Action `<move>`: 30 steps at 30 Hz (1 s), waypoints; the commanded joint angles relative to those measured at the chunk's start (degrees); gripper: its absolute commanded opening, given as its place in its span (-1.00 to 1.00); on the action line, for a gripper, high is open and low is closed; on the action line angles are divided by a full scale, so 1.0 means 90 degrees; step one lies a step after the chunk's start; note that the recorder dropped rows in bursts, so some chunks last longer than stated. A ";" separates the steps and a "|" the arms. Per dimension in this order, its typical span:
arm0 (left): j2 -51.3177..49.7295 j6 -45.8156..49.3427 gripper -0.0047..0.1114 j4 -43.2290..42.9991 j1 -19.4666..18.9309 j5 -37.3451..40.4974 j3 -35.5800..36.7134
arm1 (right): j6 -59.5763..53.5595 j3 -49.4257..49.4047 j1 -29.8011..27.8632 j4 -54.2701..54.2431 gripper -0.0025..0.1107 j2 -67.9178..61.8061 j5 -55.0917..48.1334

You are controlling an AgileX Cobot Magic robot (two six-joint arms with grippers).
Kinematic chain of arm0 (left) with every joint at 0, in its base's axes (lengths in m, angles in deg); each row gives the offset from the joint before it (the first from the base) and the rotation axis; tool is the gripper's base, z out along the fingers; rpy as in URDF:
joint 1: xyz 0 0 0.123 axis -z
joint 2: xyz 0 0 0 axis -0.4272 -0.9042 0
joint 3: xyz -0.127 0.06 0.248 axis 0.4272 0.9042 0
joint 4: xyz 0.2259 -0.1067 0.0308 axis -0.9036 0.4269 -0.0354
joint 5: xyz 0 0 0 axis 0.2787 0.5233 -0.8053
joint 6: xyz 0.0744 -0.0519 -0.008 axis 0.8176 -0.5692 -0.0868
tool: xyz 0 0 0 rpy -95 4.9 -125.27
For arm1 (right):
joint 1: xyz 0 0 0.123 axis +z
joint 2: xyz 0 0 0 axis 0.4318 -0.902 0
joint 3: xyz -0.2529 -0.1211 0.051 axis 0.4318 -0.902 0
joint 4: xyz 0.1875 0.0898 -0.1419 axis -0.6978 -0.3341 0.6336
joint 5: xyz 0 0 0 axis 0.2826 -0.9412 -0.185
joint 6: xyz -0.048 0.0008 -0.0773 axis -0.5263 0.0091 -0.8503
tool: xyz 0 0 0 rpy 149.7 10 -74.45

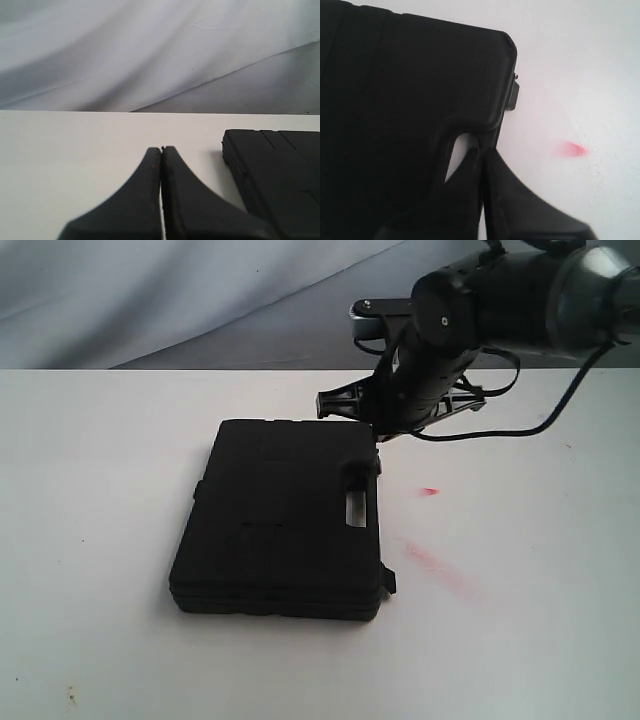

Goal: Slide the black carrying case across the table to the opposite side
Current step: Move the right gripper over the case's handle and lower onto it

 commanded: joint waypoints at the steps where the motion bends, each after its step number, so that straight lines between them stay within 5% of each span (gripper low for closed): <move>1: 0.0031 -0.0003 -0.92 -0.0014 0.0030 -0.0029 0.0030 | -0.0133 0.0126 0.0017 -0.0399 -0.96 -0.0284 -0.0110; 13: 0.0031 -0.0003 -0.92 -0.0014 0.0030 -0.0029 0.0030 | -0.0447 0.0114 0.0017 -0.0849 -0.94 -0.0390 -0.0554; 21: 0.0031 -0.0003 -0.92 -0.0014 0.0030 -0.0029 0.0030 | -0.0472 0.0114 0.0017 -0.0775 -0.35 -0.0390 -0.0657; 30: 0.0031 -0.0003 -0.92 -0.0014 0.0030 -0.0029 0.0030 | -0.0472 0.0114 0.0017 -0.0762 -0.27 -0.0453 -0.0617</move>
